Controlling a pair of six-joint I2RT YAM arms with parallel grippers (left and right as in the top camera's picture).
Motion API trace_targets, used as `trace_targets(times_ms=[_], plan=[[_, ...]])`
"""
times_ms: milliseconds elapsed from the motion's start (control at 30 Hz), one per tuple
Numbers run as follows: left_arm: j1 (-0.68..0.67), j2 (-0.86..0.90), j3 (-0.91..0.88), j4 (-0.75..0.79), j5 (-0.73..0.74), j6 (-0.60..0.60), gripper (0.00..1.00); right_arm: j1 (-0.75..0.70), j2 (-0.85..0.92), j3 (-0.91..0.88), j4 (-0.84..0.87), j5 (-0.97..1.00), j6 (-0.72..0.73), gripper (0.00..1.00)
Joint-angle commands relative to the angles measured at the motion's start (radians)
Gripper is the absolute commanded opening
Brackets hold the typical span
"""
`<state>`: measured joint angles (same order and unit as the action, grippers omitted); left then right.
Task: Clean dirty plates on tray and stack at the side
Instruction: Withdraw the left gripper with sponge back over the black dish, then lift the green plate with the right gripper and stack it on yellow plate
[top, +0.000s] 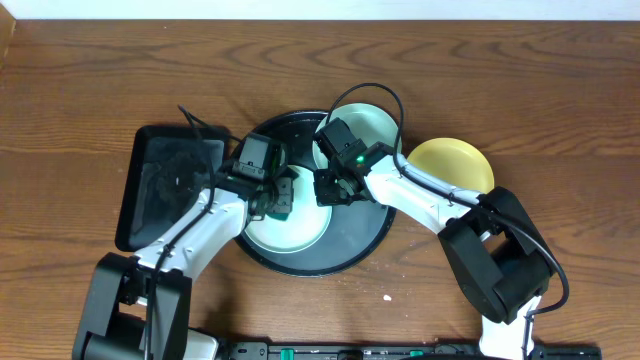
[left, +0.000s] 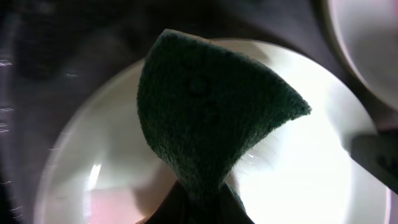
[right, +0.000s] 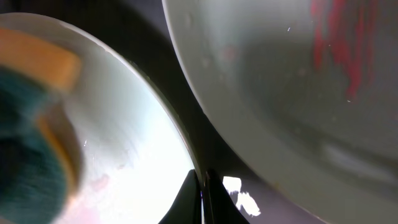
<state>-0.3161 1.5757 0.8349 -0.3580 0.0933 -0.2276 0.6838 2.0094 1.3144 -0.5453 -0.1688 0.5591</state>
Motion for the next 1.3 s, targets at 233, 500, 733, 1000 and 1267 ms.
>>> trace_targets(times_ms=[233, 500, 733, 1000, 1267], plan=[[0.184, -0.053, 0.359, -0.364, -0.087, -0.13, 0.07, -0.031, 0.039, 0.01, -0.005, -0.05, -0.034, 0.03], [0.367, -0.102, 0.424, -0.523, -0.087, -0.117, 0.07, -0.029, 0.04, 0.01, -0.006, -0.053, -0.041, 0.2], [0.462, -0.1, 0.424, -0.539, -0.087, -0.076, 0.07, -0.03, 0.039, 0.032, -0.005, -0.092, -0.081, 0.01], [0.512, -0.1, 0.424, -0.536, -0.086, -0.071, 0.07, -0.021, -0.046, 0.137, -0.088, -0.03, -0.216, 0.01], [0.511, -0.1, 0.424, -0.559, -0.086, -0.065, 0.08, 0.043, -0.172, 0.211, -0.183, 0.391, -0.404, 0.01]])
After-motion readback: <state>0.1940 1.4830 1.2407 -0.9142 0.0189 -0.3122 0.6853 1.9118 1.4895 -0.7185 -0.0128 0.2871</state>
